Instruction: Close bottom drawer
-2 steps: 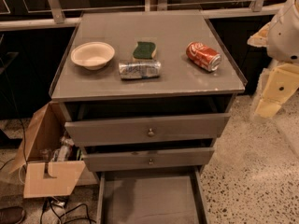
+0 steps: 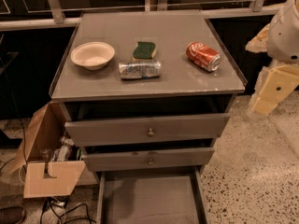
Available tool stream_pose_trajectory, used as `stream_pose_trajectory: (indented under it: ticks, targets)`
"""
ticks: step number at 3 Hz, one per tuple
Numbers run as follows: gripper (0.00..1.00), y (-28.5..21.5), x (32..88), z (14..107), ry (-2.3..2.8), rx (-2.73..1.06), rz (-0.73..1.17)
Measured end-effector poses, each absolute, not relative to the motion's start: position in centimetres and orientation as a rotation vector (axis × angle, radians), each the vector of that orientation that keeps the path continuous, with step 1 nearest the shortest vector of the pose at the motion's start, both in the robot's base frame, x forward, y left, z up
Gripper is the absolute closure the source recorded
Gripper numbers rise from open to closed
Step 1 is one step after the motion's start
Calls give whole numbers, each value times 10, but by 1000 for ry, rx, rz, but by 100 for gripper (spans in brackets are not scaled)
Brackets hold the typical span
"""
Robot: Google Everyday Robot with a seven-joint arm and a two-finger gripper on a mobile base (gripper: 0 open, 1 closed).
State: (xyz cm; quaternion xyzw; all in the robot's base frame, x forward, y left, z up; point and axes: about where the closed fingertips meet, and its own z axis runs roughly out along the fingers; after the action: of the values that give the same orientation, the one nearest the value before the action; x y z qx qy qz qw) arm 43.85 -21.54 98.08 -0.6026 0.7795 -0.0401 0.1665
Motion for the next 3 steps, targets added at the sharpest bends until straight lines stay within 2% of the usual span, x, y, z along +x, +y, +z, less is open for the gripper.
stream_pose_trajectory:
  ticks: [3]
  targets:
    - [85, -215, 437, 972, 2229, -1701, -89]
